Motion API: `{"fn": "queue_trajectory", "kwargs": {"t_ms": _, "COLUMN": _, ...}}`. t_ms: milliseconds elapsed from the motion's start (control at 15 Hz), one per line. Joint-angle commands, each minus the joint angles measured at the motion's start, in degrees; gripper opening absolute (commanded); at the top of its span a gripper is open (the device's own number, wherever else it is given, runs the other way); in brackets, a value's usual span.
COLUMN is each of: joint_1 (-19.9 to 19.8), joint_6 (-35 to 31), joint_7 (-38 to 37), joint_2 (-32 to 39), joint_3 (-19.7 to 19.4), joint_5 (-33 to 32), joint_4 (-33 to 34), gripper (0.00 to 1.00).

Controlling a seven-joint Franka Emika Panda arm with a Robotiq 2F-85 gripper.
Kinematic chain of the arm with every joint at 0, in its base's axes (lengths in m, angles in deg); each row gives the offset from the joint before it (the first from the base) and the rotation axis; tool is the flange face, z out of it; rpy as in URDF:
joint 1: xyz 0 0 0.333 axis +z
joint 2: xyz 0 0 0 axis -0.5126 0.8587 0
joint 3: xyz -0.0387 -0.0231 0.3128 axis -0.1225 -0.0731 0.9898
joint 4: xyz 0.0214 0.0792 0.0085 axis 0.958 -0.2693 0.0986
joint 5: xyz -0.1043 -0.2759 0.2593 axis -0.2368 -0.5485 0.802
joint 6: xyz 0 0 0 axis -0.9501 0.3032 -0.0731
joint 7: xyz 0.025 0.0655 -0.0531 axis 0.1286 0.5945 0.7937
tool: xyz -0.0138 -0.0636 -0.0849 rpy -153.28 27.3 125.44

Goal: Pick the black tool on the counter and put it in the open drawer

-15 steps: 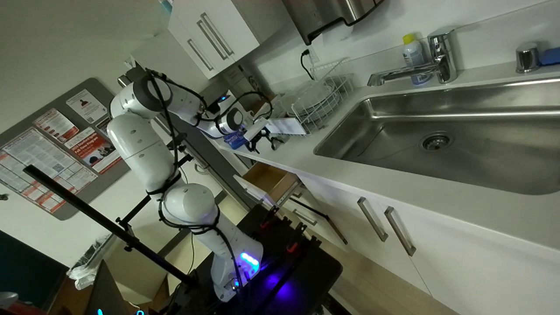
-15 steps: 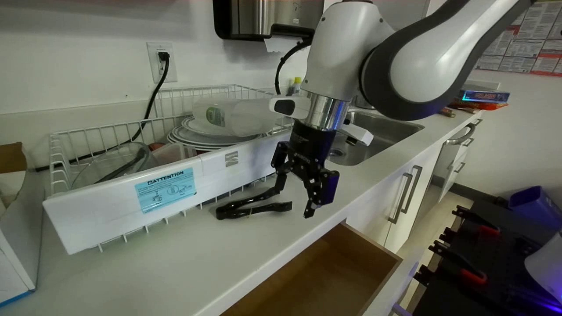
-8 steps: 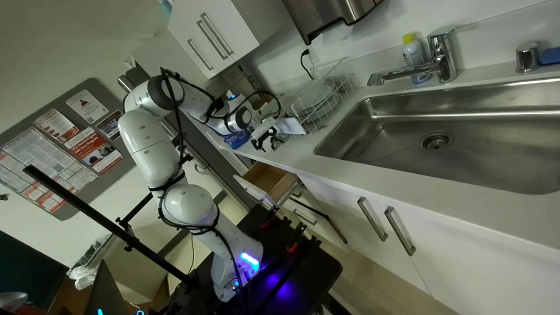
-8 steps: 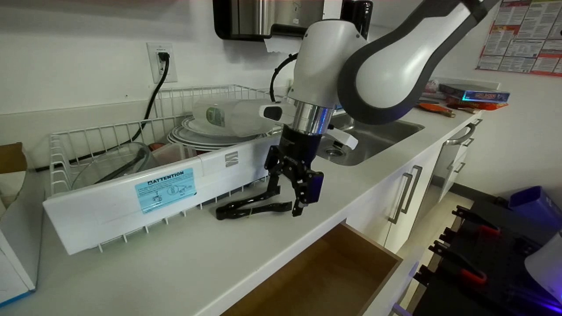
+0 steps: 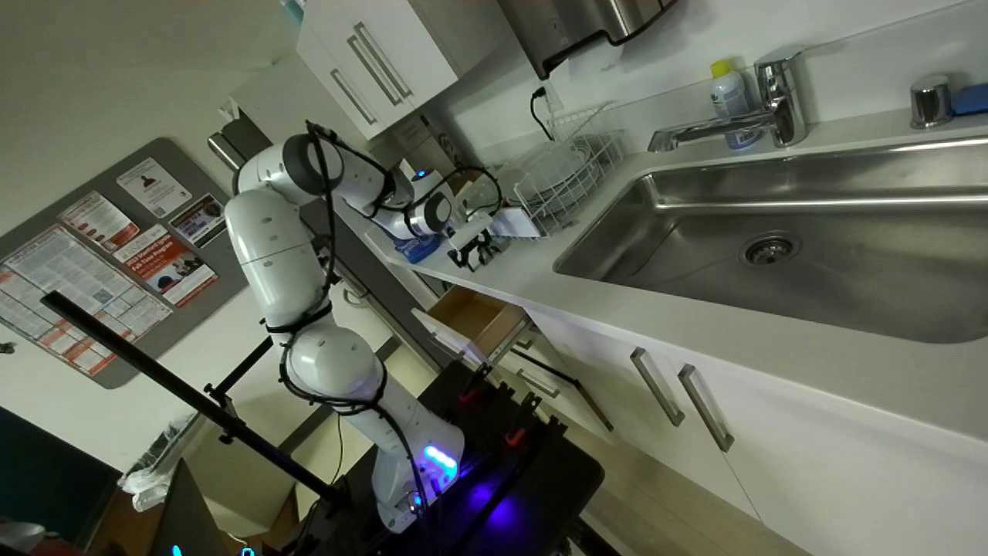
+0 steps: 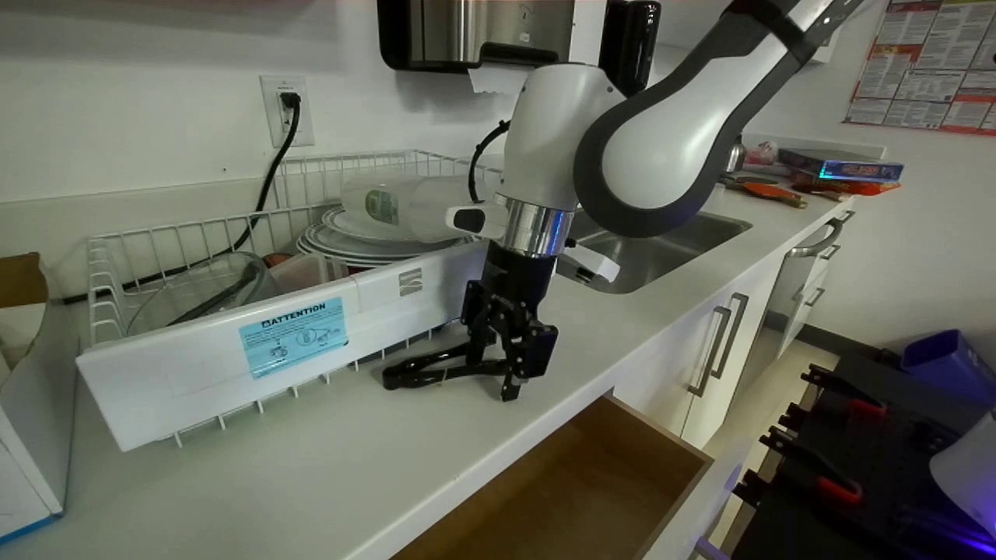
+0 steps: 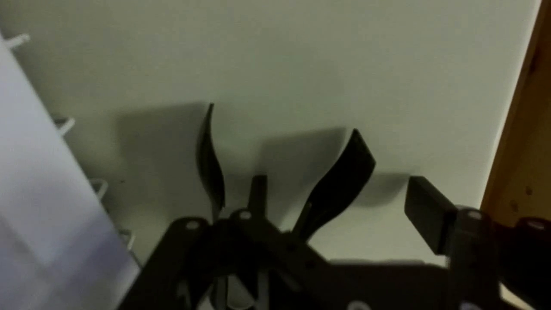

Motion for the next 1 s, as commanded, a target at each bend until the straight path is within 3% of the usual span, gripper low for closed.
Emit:
{"fn": "queue_trajectory", "kwargs": {"t_ms": 0, "joint_1": -1.7, "joint_6": -0.6, "joint_7": 0.9, "joint_2": 1.5, "joint_3": 2.0, "joint_5": -0.1, "joint_4": 1.2, "gripper": 0.5}}
{"fn": "queue_trajectory", "kwargs": {"t_ms": 333, "joint_1": -1.8, "joint_6": -0.5, "joint_7": 0.5, "joint_2": 1.2, "joint_3": 2.2, "joint_5": -0.4, "joint_4": 1.5, "gripper": 0.12}}
{"fn": "queue_trajectory", "kwargs": {"t_ms": 467, "joint_1": -1.4, "joint_6": -0.3, "joint_7": -0.1, "joint_2": 0.6, "joint_3": 2.0, "joint_5": -0.9, "joint_4": 1.3, "gripper": 0.01}}
{"fn": "queue_trajectory", "kwargs": {"t_ms": 933, "joint_1": 0.6, "joint_6": -1.1, "joint_7": -2.1, "joint_2": -7.9, "joint_3": 5.0, "joint_5": -1.8, "joint_4": -7.4, "gripper": 0.03}}
